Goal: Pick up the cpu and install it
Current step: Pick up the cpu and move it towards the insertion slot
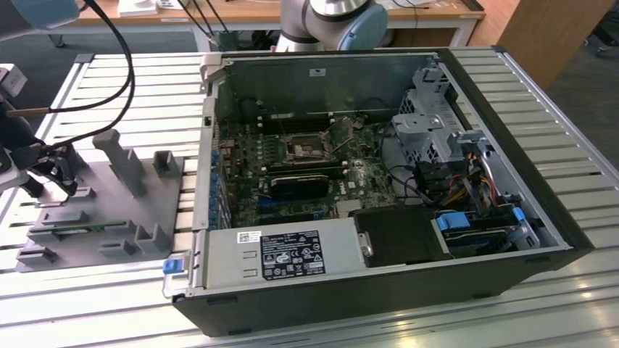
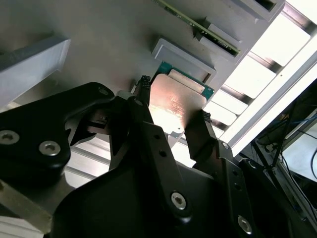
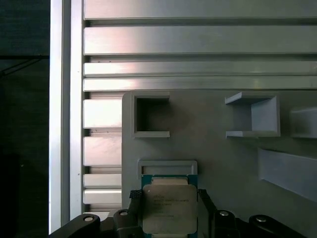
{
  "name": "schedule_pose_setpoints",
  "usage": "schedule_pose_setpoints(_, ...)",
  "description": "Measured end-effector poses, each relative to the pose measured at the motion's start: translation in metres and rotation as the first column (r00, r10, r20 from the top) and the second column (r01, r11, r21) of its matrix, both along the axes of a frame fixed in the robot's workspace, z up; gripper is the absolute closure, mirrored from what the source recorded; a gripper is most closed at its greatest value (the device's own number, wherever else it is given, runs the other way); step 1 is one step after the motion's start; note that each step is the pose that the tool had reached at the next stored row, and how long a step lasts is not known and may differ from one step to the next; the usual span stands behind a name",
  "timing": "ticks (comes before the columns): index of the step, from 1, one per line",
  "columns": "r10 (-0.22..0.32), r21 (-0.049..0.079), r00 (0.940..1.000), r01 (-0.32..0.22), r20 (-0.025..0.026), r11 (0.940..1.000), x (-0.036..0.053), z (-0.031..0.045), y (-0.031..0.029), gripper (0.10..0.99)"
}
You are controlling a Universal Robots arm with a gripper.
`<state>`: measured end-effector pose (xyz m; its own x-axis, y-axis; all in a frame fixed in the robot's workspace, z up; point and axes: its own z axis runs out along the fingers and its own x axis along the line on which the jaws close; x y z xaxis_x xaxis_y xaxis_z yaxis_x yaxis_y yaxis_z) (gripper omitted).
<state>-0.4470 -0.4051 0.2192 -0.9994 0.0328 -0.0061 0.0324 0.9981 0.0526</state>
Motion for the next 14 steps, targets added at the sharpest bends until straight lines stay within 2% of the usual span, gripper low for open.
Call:
schedule_pose_setpoints(5, 0.000, 0.000, 1.0000, 0.000, 0.0005, 1.0000, 0.0001, 0.0052, 0.0000, 0.553)
schedule_pose_setpoints(14, 0.000, 0.002, 1.0000, 0.000, 0.0008, 1.0000, 0.0001, 0.0087, 0.0000, 0.553)
